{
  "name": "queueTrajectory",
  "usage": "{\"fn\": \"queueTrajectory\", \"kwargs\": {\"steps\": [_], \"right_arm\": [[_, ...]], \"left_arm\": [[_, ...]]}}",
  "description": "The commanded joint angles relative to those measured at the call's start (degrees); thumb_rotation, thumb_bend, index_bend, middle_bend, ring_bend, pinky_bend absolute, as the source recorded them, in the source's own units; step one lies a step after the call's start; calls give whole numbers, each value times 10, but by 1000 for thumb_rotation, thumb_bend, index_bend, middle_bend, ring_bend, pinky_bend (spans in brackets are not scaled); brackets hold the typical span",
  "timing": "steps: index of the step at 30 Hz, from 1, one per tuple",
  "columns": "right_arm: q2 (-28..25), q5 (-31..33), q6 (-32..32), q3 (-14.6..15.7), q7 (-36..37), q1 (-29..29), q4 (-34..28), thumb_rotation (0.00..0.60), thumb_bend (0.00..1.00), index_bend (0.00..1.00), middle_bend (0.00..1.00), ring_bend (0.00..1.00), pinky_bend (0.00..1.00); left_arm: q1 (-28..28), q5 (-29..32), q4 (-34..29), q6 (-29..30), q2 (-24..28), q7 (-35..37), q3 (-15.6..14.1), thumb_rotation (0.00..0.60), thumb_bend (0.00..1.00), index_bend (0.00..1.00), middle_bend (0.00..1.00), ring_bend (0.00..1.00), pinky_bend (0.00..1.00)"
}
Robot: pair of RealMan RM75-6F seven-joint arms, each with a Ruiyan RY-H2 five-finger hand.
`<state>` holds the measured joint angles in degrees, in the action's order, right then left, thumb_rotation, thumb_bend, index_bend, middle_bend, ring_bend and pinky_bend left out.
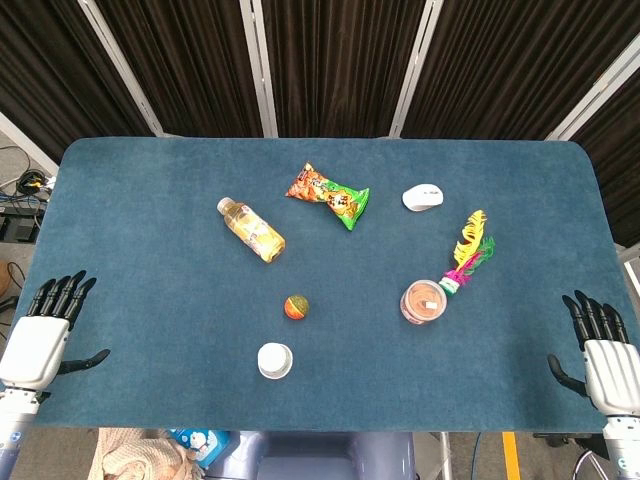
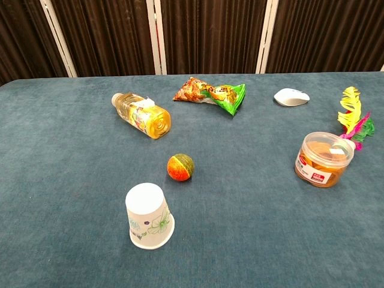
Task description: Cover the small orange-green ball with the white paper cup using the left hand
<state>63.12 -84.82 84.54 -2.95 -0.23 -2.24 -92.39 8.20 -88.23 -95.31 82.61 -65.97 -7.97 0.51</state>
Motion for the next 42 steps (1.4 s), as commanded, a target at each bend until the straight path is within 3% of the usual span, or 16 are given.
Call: {"fn": "queueTrajectory", "kwargs": {"steps": [1, 12, 19, 27, 31, 36, 42], "right_arm": [[0, 1, -1, 0, 0, 0, 0, 600, 347, 0, 0, 0, 26], [0, 1, 1, 0, -2, 1, -2, 600, 347, 0, 0, 0, 27], [1, 6, -1, -2, -6, 0, -2, 600, 346, 0, 0, 0, 26], [0, 9, -1, -4, 1, 1, 0, 600, 346, 0, 0, 0, 26], [0, 6, 0, -2, -2, 1, -1, 600, 347, 0, 0, 0, 27], [1, 8, 0, -3, -2, 2, 0, 600, 346, 0, 0, 0, 27], [0, 10, -2, -4, 0, 1, -1, 600, 346, 0, 0, 0, 27]], "left_arm": [[0, -1, 0, 1, 0, 0, 0, 600, 84, 0, 0, 0, 0], [2, -16, -1, -1, 4, 6, -6, 600, 84, 0, 0, 0, 0], [26, -66, 0, -25, 16, 39, -20, 600, 84, 0, 0, 0, 9], [94, -168, -19, -73, 34, 62, -34, 600, 84, 0, 10, 24, 147], [135, -198, -41, -118, 36, 61, -36, 600, 111, 0, 99, 106, 227], [175, -190, -78, -180, 31, 39, -28, 600, 133, 34, 212, 203, 319], [207, -155, -109, -240, 5, 5, -14, 600, 135, 56, 246, 240, 357]]}}
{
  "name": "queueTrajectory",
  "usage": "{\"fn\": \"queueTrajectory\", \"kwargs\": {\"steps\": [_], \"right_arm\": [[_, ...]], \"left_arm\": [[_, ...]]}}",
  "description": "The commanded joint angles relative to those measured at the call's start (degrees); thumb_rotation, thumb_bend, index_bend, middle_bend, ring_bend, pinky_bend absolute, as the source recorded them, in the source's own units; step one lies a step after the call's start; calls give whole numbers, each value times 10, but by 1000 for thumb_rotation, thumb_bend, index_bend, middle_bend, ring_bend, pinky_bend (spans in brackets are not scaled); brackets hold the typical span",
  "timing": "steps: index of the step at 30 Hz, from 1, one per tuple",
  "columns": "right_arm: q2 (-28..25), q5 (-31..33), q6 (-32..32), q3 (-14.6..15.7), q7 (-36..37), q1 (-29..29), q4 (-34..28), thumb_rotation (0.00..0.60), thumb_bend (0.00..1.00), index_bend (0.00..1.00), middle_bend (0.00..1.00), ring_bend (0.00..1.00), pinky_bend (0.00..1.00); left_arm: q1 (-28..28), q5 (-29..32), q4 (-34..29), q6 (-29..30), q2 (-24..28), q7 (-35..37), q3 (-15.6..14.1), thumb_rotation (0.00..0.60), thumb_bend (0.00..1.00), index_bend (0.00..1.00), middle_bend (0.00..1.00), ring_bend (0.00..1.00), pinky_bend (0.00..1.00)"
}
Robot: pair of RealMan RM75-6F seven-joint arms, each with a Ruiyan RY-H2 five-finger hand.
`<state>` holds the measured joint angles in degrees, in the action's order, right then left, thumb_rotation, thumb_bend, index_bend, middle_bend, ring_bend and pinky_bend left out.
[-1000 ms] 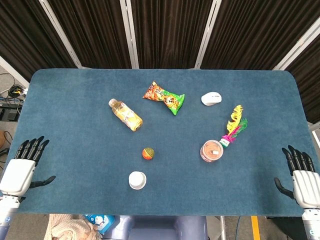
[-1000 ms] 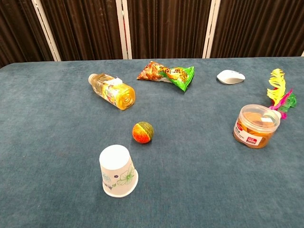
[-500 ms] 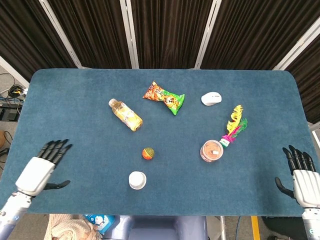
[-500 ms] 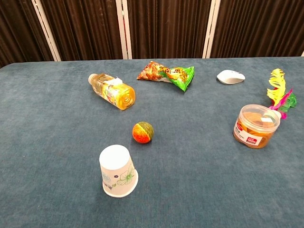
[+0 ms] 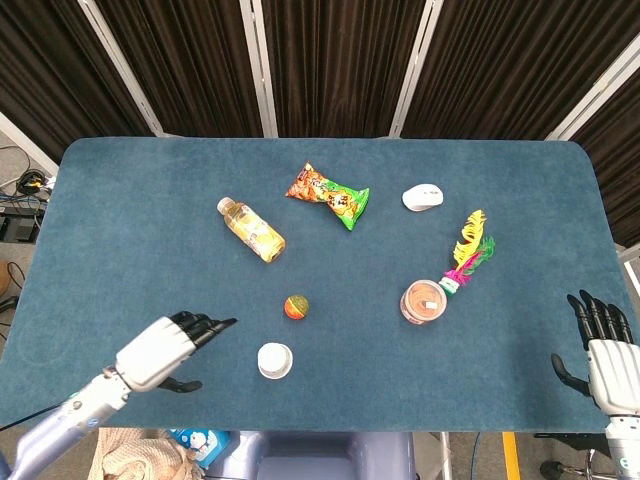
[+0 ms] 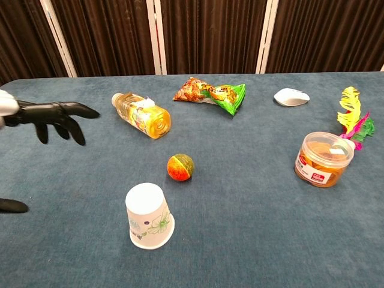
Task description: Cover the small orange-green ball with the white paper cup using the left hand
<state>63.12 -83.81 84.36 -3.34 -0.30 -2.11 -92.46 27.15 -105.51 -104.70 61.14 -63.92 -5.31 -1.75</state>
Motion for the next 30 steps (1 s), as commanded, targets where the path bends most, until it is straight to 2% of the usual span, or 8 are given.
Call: {"fn": "queueTrajectory", "kwargs": {"steps": [1, 19, 30], "right_arm": [[0, 0, 0, 0, 0, 0, 0, 600, 346, 0, 0, 0, 26], [-2, 7, -6, -2, 6, -1, -2, 600, 347, 0, 0, 0, 26], [-2, 12, -12, -4, 11, -4, -2, 600, 347, 0, 0, 0, 27]], "left_arm": [[21, 21, -17, -33, -20, -28, 9, 600, 135, 58, 246, 240, 357], [81, 159, -28, -132, -116, -178, 52, 600, 175, 88, 253, 246, 357], [102, 235, -11, -148, -161, -237, 54, 600, 208, 116, 294, 288, 362]]}}
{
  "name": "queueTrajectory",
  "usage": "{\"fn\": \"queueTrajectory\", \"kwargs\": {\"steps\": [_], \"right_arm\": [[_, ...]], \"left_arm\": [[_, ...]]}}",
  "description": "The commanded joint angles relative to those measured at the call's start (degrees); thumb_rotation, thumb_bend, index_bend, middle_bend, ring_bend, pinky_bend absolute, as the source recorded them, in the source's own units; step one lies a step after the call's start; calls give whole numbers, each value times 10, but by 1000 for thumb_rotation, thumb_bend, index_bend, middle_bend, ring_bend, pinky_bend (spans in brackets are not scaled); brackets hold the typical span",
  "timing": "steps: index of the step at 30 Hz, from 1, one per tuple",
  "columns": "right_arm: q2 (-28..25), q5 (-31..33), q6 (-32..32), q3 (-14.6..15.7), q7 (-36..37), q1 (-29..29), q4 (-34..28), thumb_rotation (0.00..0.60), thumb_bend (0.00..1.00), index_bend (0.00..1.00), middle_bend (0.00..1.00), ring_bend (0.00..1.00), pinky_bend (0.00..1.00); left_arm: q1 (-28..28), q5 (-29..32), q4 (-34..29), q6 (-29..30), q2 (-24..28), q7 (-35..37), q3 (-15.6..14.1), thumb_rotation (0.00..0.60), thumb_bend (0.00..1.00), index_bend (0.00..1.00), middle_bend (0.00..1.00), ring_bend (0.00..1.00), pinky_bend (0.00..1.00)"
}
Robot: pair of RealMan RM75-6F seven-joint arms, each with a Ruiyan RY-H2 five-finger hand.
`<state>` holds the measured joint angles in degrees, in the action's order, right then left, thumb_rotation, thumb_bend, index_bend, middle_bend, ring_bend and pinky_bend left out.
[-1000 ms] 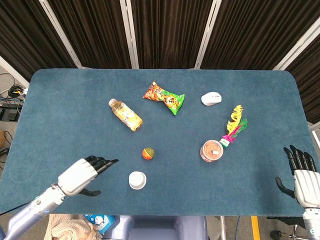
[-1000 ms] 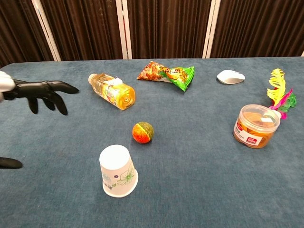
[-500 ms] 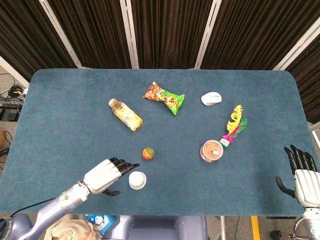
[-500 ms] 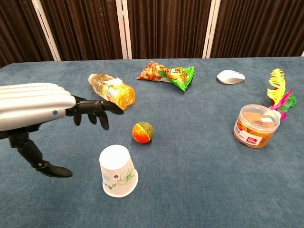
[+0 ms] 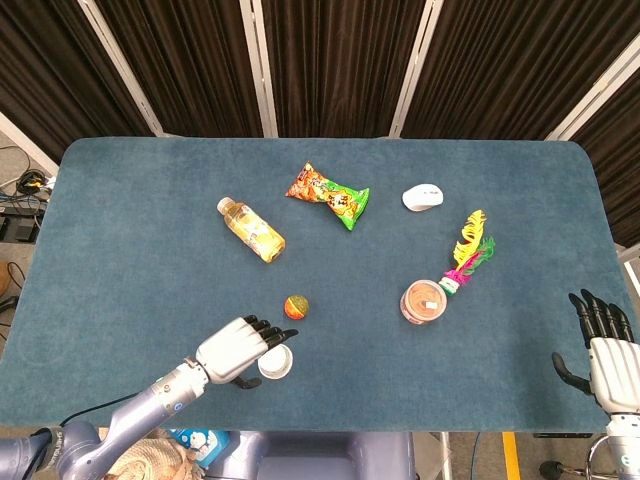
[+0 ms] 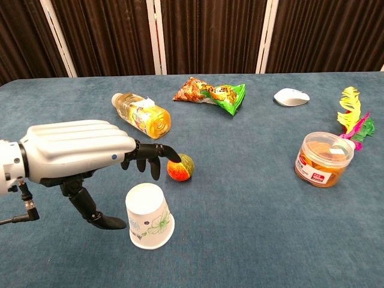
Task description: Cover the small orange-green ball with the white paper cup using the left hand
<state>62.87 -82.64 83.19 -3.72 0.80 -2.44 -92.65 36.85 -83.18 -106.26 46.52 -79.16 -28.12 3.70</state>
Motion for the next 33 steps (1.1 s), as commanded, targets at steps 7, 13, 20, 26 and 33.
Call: {"fn": "queueTrajectory", "kwargs": {"steps": [7, 13, 20, 26, 33], "right_arm": [[1, 2, -1, -1, -2, -1, 0, 600, 347, 0, 0, 0, 26], [1, 3, -2, -1, -2, -1, 0, 600, 347, 0, 0, 0, 26], [1, 2, -2, -1, -2, -1, 0, 600, 347, 0, 0, 0, 26], [1, 3, -2, -1, -2, -1, -1, 600, 347, 0, 0, 0, 26], [1, 4, -2, -1, -2, -1, -1, 600, 347, 0, 0, 0, 27]], "left_arm": [[16, 32, 15, 1, -28, -21, -4, 600, 246, 142, 329, 336, 402], [20, 41, 19, 8, -38, -21, -7, 600, 287, 165, 369, 417, 469], [23, 41, 16, 20, -35, -18, -13, 600, 302, 176, 386, 437, 483], [27, 39, 12, 32, -30, -10, -9, 600, 302, 177, 388, 437, 483], [45, 49, 3, 55, -20, -6, 34, 600, 301, 181, 388, 437, 483]]}}
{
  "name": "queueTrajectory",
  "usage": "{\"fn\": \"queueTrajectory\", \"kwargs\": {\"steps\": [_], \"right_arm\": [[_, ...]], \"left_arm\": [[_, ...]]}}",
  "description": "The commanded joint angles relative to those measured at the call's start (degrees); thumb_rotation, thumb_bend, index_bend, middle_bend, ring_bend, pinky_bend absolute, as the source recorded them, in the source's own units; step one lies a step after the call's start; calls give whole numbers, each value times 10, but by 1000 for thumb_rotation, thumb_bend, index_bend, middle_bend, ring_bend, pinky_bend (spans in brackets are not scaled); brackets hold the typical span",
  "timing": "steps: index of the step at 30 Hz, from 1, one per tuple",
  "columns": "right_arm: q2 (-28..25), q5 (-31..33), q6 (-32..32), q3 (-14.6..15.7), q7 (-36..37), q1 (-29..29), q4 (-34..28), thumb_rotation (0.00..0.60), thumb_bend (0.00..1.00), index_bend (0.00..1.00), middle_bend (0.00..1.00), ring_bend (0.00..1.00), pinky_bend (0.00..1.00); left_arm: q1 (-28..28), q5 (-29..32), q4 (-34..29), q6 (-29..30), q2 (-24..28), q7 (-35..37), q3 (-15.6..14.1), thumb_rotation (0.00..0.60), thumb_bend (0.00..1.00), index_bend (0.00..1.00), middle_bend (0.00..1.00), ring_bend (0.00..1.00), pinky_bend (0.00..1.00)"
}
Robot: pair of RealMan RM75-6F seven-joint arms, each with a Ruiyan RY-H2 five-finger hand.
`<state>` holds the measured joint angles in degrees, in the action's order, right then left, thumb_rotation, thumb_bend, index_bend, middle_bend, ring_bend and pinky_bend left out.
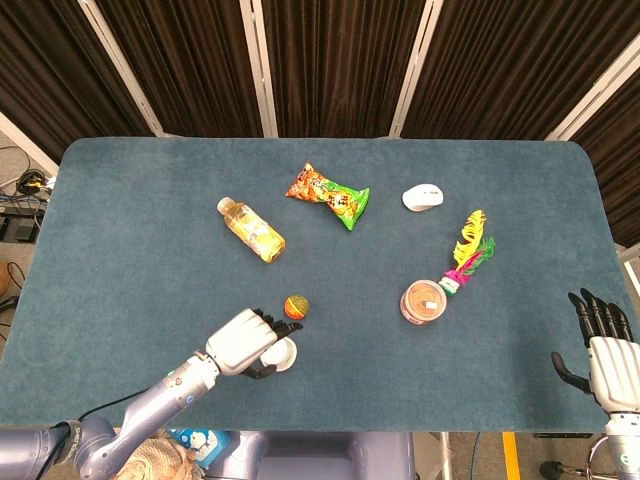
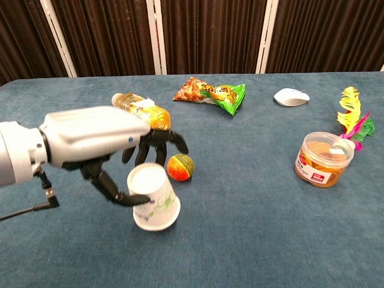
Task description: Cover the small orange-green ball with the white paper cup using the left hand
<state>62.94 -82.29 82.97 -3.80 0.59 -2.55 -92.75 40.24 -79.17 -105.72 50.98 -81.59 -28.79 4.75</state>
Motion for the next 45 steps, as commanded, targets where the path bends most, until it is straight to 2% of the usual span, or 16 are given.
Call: {"fn": "queueTrajectory", "kwargs": {"steps": [1, 8, 12, 18, 26, 29, 32, 36, 42, 45], "right_arm": [[0, 0, 0, 0, 0, 0, 0, 600, 347, 0, 0, 0, 27], [-1, 5, -4, 0, 4, 0, -1, 600, 347, 0, 0, 0, 27], [0, 7, -8, -1, 7, -2, 0, 600, 347, 0, 0, 0, 26], [0, 9, -11, -2, 6, -3, 1, 600, 347, 0, 0, 0, 26], [0, 7, -10, -1, 5, -3, -1, 600, 347, 0, 0, 0, 26], [0, 7, -9, -1, 5, -3, -1, 600, 347, 0, 0, 0, 26], [-1, 7, -9, 0, 6, -2, -1, 600, 347, 0, 0, 0, 27], [-1, 6, -8, 0, 6, -2, -1, 600, 347, 0, 0, 0, 27], [-1, 7, -8, 0, 5, -1, -1, 600, 346, 0, 0, 0, 26], [-1, 8, -9, 1, 5, -2, -1, 600, 346, 0, 0, 0, 27]], "left_arm": [[14, 12, -2, 11, 4, 1, 27, 600, 301, 182, 388, 437, 483], [44, 63, 35, 16, -21, 2, 71, 600, 302, 183, 388, 437, 483], [60, 96, 62, 10, -39, -2, 80, 600, 302, 184, 388, 437, 483], [81, 137, 110, -2, -68, -15, 76, 600, 302, 180, 387, 437, 483], [91, 144, 151, 7, -108, -17, 60, 600, 301, 175, 362, 426, 469], [92, 148, 157, 9, -116, -18, 55, 600, 259, 155, 309, 372, 409], [92, 159, 153, 10, -114, -29, 49, 600, 186, 92, 200, 235, 291], [89, 175, 133, 19, -102, -45, 42, 600, 163, 41, 113, 126, 231], [69, 177, 83, 57, -63, -50, 36, 600, 156, 26, 77, 113, 217], [38, 156, 43, 104, -27, -45, 22, 600, 155, 19, 74, 113, 217]]}}
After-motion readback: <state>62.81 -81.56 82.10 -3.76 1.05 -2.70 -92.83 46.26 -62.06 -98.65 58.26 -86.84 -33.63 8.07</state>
